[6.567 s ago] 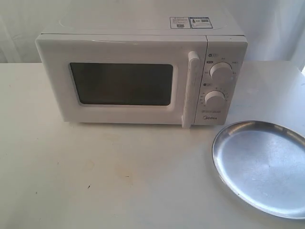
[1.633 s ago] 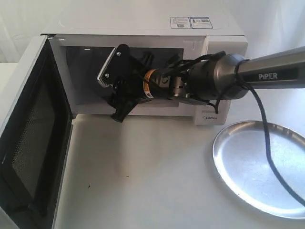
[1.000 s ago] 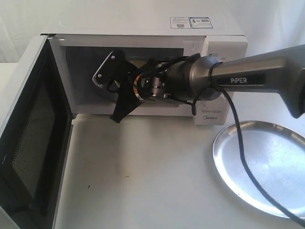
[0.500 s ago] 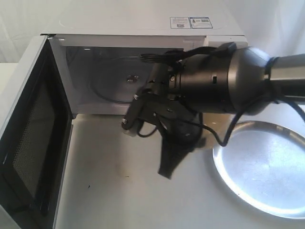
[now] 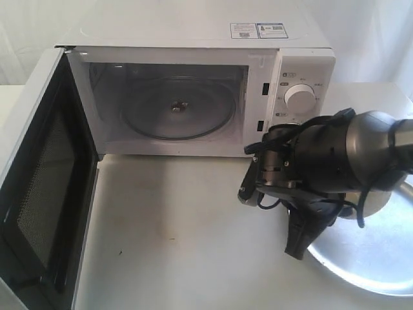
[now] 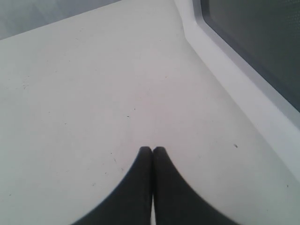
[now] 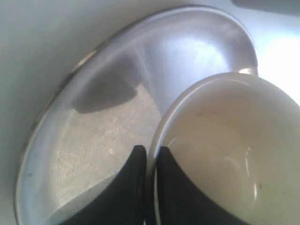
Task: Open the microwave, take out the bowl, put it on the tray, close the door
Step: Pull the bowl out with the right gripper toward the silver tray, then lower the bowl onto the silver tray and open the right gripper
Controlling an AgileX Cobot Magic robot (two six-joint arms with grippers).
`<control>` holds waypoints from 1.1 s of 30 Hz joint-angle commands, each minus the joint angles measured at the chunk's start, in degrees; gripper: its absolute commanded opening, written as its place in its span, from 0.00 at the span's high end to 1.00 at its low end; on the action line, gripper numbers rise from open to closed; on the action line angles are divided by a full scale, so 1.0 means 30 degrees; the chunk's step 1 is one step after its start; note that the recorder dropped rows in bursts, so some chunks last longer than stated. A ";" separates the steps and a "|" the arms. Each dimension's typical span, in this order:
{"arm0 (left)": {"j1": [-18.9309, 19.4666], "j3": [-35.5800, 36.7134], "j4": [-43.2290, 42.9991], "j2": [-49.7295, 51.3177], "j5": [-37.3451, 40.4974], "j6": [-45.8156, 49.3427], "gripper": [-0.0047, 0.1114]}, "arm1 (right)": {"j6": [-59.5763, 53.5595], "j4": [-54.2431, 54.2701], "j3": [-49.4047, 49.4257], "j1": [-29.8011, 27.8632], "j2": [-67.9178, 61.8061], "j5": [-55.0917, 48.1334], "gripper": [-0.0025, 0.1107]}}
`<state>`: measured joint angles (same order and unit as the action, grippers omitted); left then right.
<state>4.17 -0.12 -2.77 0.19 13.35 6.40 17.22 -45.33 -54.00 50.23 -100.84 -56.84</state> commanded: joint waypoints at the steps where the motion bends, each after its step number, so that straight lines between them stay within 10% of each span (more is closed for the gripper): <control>1: -0.0078 0.0039 0.0073 -0.0063 -0.0012 -0.0064 0.96 | 0.1237 -0.0639 0.0632 -0.0216 0.0205 0.0636 0.81; 7: -0.0078 0.0039 0.0073 -0.0063 -0.0012 -0.0064 0.96 | 0.2485 -0.1063 0.0692 -0.0216 0.0205 0.0858 0.36; 10: -0.0078 0.0039 0.0073 -0.0063 -0.0012 -0.0064 0.96 | 0.2918 -0.1270 0.0692 -0.0179 0.0301 0.0941 0.33; 19: -0.0078 0.0039 0.0073 -0.0063 -0.0012 -0.0064 0.96 | 0.2958 -0.1124 -0.0554 0.1669 0.3232 0.7062 0.49; 25: -0.0078 0.0039 0.0073 -0.0063 -0.0012 -0.0064 0.96 | 0.3003 -0.0699 -0.1678 0.3410 0.5120 2.1074 0.98; 33: -0.0078 0.0039 0.0073 -0.0063 -0.0012 -0.0064 0.96 | 0.2412 -0.0128 -0.6888 0.6171 0.2059 2.4589 0.98</control>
<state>4.17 -0.12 -2.77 0.19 13.35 6.40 25.06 -45.87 -70.14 66.04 -90.57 16.70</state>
